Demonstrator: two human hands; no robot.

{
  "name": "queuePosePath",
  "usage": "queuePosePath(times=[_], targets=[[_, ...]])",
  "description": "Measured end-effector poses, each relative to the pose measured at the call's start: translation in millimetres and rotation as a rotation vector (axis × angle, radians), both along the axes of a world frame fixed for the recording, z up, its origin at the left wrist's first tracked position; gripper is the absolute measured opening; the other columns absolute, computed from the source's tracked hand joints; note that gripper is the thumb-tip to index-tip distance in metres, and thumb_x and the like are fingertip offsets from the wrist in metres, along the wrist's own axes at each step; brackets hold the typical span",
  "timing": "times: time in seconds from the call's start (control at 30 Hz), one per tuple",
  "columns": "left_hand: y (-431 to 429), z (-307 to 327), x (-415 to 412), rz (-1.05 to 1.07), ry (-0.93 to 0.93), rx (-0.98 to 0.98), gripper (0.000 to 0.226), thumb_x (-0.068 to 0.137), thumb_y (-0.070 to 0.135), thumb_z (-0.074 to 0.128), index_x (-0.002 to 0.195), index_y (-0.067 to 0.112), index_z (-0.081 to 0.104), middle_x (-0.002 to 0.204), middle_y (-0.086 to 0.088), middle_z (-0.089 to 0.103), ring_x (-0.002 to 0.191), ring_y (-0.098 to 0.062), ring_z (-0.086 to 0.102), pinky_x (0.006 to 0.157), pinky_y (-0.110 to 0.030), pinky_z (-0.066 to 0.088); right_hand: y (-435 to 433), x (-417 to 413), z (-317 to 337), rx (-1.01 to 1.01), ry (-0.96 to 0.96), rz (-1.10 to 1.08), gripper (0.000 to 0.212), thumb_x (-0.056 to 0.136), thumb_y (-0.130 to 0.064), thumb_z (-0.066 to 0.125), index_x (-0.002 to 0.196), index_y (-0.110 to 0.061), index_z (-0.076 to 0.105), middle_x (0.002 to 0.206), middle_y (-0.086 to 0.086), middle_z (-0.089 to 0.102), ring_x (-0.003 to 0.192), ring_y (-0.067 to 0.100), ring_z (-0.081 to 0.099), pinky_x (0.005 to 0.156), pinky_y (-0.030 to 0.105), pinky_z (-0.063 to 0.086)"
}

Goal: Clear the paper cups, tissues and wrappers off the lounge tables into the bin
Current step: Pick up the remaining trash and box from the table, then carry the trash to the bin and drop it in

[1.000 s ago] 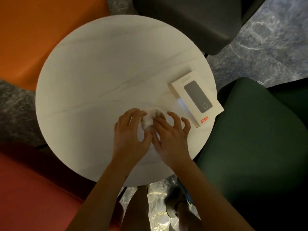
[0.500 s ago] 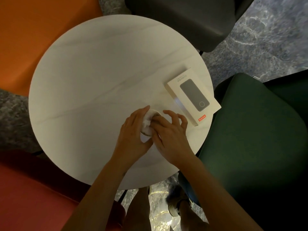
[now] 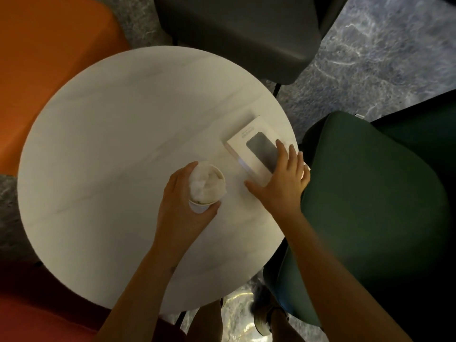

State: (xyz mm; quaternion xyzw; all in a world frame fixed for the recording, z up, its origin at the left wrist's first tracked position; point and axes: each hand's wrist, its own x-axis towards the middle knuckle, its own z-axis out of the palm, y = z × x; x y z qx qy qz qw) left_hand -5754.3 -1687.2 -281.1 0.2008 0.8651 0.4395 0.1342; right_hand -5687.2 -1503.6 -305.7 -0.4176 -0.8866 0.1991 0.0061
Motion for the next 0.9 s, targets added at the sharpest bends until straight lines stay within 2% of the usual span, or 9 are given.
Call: queuePosePath(times=[0.13, 0.3, 0.43, 0.5, 0.6, 0.7, 0.77, 0.8, 0.9], targets=[[12, 5, -10, 0.001, 0.003, 0.001, 0.079, 0.064, 0.022, 0.084, 0.132, 0.021, 0.044, 0.12, 0.016, 0.043, 0.108, 0.0, 0.042, 0.08, -0.006, 0.032, 17, -3, -16, 0.013, -0.093, 0.038, 0.102, 0.065, -0.057, 0.071, 0.145, -0.029, 0.012, 0.155, 0.009, 0.008, 0.142, 0.033, 0.0, 0.112, 0.051, -0.001], [26, 11, -18, -0.023, 0.032, 0.021, 0.081, 0.062, 0.019, 0.085, 0.132, 0.015, 0.045, 0.123, 0.012, 0.044, 0.109, 0.004, 0.04, 0.085, -0.001, 0.032, 26, -8, -15, 0.031, -0.057, 0.026, 0.098, 0.062, -0.054, 0.071, 0.142, -0.029, 0.02, 0.143, 0.011, 0.029, 0.133, 0.032, 0.023, 0.11, 0.05, 0.01], [46, 34, -29, -0.05, 0.065, 0.016, 0.079, 0.062, 0.02, 0.085, 0.131, 0.014, 0.046, 0.12, 0.011, 0.044, 0.111, -0.004, 0.042, 0.09, -0.017, 0.034, 32, -8, 15, 0.003, 0.065, -0.045, 0.1, 0.057, -0.058, 0.072, 0.139, -0.032, 0.022, 0.139, 0.012, 0.034, 0.128, 0.033, 0.029, 0.106, 0.048, 0.019], [54, 58, -32, -0.065, 0.064, 0.05, 0.078, 0.064, 0.023, 0.084, 0.132, 0.015, 0.045, 0.121, 0.011, 0.043, 0.113, -0.005, 0.042, 0.087, -0.01, 0.031, 42, -6, 43, 0.029, 0.129, -0.076, 0.101, 0.056, -0.059, 0.071, 0.139, -0.032, 0.022, 0.138, 0.011, 0.036, 0.127, 0.032, 0.031, 0.104, 0.048, 0.021], [93, 117, -45, -0.195, -0.043, -0.007, 0.07, 0.072, 0.028, 0.077, 0.132, 0.019, 0.043, 0.118, 0.011, 0.046, 0.108, -0.004, 0.042, 0.089, -0.011, 0.036, 64, -1, 102, 0.057, 0.214, -0.134, 0.101, 0.055, -0.059, 0.071, 0.139, -0.032, 0.022, 0.136, 0.006, 0.04, 0.125, 0.031, 0.034, 0.103, 0.047, 0.022], [120, 183, -43, -0.32, -0.416, -0.229, 0.043, 0.089, 0.031, 0.058, 0.128, 0.016, 0.047, 0.1, 0.006, 0.048, 0.083, -0.009, 0.046, 0.1, -0.027, 0.039, 89, 10, 167, 0.099, 0.28, -0.183, 0.099, 0.055, -0.057, 0.071, 0.138, -0.03, 0.023, 0.132, 0.005, 0.044, 0.122, 0.031, 0.037, 0.102, 0.046, 0.023], [144, 212, -40, -0.434, -0.187, -0.04, 0.046, 0.087, 0.027, 0.063, 0.128, 0.016, 0.046, 0.114, 0.003, 0.05, 0.093, -0.009, 0.05, 0.096, -0.028, 0.041, 105, 28, 207, 0.132, 0.309, -0.22, 0.098, 0.056, -0.056, 0.071, 0.138, -0.029, 0.023, 0.131, 0.006, 0.045, 0.121, 0.032, 0.038, 0.102, 0.045, 0.023], [156, 226, -32, -0.368, -0.074, -0.027, 0.052, 0.084, 0.027, 0.068, 0.129, 0.016, 0.046, 0.122, 0.0, 0.05, 0.104, -0.013, 0.049, 0.097, -0.03, 0.039, 112, 35, 223, 0.132, 0.319, -0.238, 0.098, 0.057, -0.056, 0.071, 0.138, -0.03, 0.022, 0.13, 0.006, 0.045, 0.121, 0.032, 0.038, 0.101, 0.045, 0.023], [174, 255, -4, -0.444, 0.164, 0.12, 0.065, 0.074, 0.032, 0.075, 0.131, 0.025, 0.045, 0.12, 0.011, 0.045, 0.108, -0.009, 0.043, 0.09, -0.028, 0.038, 132, 74, 268, 0.164, 0.338, -0.336, 0.096, 0.057, -0.058, 0.07, 0.137, -0.031, 0.022, 0.13, 0.006, 0.044, 0.12, 0.032, 0.037, 0.1, 0.046, 0.024]])
